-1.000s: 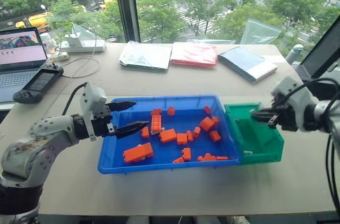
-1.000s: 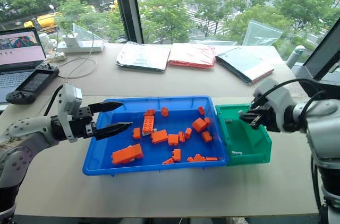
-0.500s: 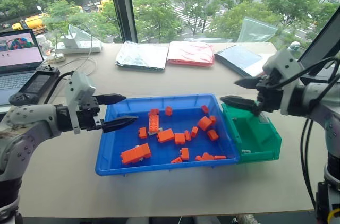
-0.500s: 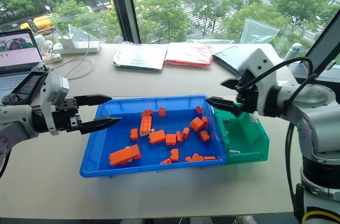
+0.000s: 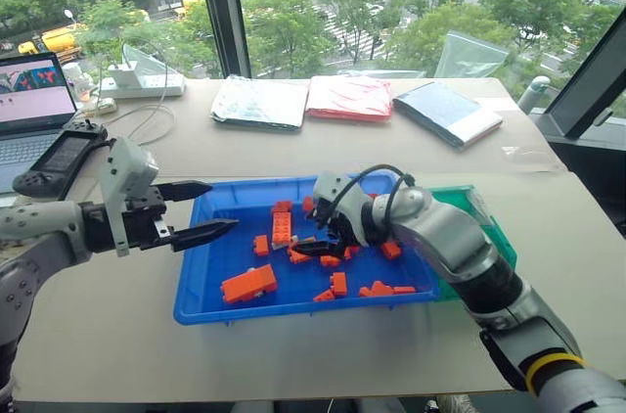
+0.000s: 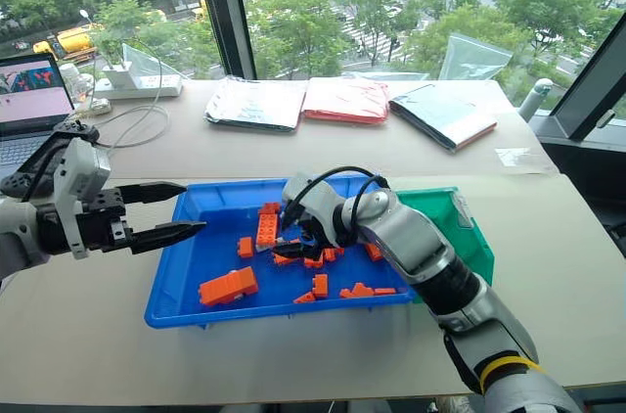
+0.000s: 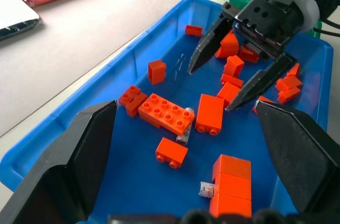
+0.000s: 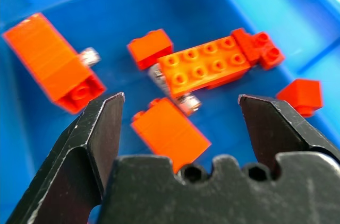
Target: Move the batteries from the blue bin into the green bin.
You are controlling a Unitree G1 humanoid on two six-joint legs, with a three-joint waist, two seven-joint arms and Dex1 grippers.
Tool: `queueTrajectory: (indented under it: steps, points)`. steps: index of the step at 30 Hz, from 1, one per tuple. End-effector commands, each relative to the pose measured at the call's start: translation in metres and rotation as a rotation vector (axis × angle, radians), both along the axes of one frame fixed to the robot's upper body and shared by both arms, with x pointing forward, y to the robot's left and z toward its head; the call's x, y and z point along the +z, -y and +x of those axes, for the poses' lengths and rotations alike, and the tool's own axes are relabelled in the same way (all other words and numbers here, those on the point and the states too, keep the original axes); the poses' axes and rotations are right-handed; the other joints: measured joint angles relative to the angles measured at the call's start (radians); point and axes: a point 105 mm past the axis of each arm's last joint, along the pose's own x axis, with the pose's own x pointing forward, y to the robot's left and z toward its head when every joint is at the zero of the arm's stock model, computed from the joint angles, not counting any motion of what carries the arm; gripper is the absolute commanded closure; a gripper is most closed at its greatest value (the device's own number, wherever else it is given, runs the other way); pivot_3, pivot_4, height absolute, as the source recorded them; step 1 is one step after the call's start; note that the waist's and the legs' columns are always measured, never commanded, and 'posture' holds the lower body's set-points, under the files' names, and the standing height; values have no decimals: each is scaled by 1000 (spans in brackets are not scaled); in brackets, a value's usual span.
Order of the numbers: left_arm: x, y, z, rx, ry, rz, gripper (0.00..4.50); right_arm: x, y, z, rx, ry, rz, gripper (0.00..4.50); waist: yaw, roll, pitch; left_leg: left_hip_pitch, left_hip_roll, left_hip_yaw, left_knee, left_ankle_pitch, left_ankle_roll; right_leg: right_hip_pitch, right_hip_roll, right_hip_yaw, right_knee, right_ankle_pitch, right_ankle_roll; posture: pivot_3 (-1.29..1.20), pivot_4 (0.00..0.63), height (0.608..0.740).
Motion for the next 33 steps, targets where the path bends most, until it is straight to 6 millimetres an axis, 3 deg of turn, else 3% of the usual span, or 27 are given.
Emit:
queueTrajectory:
  steps: [1, 8, 12, 16, 24, 33]
  points:
    - [11, -10, -3, 31, 58, 5, 0, 9, -10, 11, -11, 50, 29, 492, -1, 0, 0, 0, 0, 0, 0, 0, 0, 0, 0, 0, 0, 0, 0, 0, 150, 740]
    - [8, -18, -7, 50, 55, 0, 0, 17, -29, 11, 39, 106, 66, 492, -1, 0, 0, -1, 0, 0, 0, 1, -1, -3, 0, 0, 3, 0, 0, 0, 150, 740]
    - [4, -21, -7, 53, 55, 4, 0, 39, -35, 16, 21, 134, 99, 492, -1, 0, 0, -2, 0, 0, 0, 1, -2, -4, 0, 1, 4, 0, 0, 0, 150, 740]
    - [1, -20, -8, 46, 56, -1, 0, 44, -43, 15, 24, 149, 104, 492, -1, 0, 0, -2, 0, 0, -1, 1, -2, -7, 0, 1, 7, 0, 0, 0, 150, 740]
    - [-3, -22, -9, 37, 55, -4, 0, 27, -52, 7, 68, 98, 107, 492, -3, 0, 0, -5, 0, 1, -1, 2, -3, -12, -1, 2, 9, 0, 0, 0, 150, 740]
    - [-8, -26, -10, 39, 52, -5, 0, 26, -46, 17, 41, 111, 121, 229, -4, 0, 0, -4, 0, 1, -1, 2, -3, -12, -1, 2, 9, 0, 0, 0, 150, 740]
